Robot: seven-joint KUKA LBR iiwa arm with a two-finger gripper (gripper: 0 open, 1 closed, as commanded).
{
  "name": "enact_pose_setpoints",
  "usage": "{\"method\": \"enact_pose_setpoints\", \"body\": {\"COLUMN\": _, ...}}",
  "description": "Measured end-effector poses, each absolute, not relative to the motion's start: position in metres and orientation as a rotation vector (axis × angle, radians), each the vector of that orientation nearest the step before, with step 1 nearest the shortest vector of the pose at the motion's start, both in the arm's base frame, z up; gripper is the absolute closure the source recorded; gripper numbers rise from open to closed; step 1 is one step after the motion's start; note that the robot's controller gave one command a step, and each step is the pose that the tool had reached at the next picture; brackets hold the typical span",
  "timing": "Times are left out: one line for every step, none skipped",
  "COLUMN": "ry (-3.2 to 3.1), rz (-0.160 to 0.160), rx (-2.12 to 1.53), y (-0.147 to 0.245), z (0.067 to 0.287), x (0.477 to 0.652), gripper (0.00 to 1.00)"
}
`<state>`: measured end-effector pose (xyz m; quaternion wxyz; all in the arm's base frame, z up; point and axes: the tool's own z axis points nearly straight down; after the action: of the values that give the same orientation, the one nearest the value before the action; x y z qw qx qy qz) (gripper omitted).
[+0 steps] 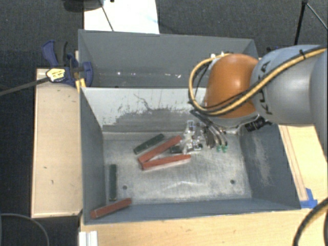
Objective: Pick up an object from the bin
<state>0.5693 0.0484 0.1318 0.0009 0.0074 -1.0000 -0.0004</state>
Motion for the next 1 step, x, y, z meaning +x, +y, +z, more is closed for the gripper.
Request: {"method": "enact_pose_setpoints", "body": {"ry": -3.144, "rz": -0.001, "rx": 0.03, "y": 0.0556, "z": 0.1607, "x": 0.5755, "gripper": 0.0}}
